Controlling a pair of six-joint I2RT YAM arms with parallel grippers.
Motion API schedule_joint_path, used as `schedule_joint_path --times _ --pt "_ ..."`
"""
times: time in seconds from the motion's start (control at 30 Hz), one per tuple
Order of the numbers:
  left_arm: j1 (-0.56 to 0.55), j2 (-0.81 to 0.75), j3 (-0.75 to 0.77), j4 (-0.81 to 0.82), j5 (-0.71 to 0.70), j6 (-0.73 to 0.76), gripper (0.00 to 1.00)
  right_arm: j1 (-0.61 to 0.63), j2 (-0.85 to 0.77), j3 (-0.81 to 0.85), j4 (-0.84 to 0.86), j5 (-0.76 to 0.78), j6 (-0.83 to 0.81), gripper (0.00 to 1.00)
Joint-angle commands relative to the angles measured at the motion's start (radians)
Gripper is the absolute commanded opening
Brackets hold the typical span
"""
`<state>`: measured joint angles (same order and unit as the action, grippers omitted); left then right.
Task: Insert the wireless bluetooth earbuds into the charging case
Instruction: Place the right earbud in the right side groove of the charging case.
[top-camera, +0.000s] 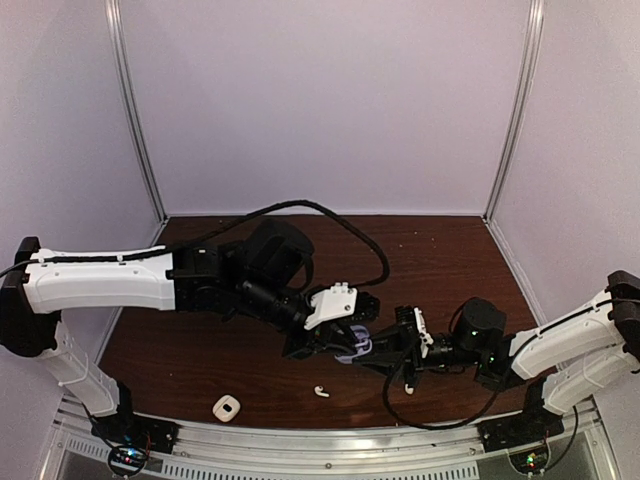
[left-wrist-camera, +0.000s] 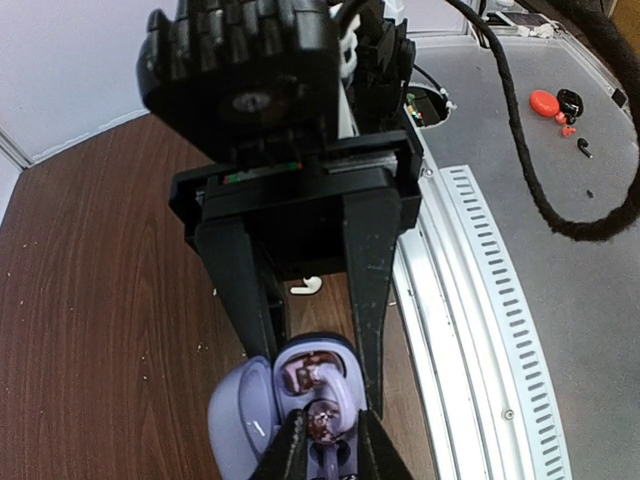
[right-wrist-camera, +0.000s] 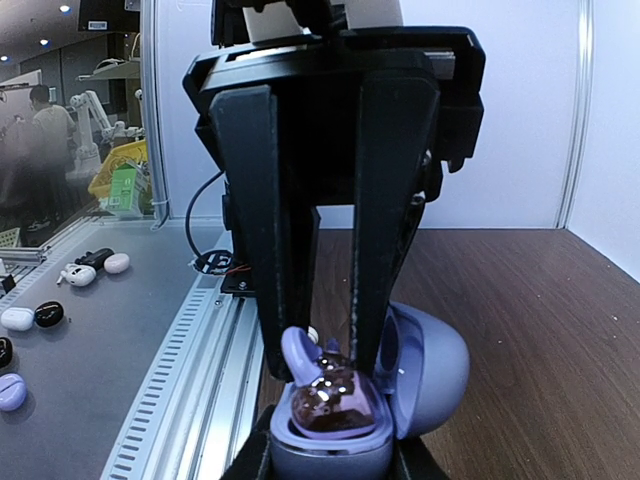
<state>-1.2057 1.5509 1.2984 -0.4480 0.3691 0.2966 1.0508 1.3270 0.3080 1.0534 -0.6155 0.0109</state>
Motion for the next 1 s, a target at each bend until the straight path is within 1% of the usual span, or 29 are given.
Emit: schedule_joint_path --times 0.0,0.37,0.8,0.97 --pt "-0.001 0.005 0.022 0.002 -0.036 0.015 0.21 0.012 -0.028 0.004 0.054 -0.019 0.008 0.00" --pt "-0.001 -0.035 0.034 0.003 -0.085 0.017 0.27 0.012 -0.026 -0.004 0.062 -0.017 0.014 0.00" --pt "-0.014 -0.059 0.054 0.008 -0.104 0.024 0.30 0.012 -0.023 -0.003 0.062 -0.013 0.016 0.00" --pt "-0.017 -0.059 0.053 0.011 -0.097 0.025 0.27 0.012 -0.022 -0.002 0.063 -0.012 0.017 0.00"
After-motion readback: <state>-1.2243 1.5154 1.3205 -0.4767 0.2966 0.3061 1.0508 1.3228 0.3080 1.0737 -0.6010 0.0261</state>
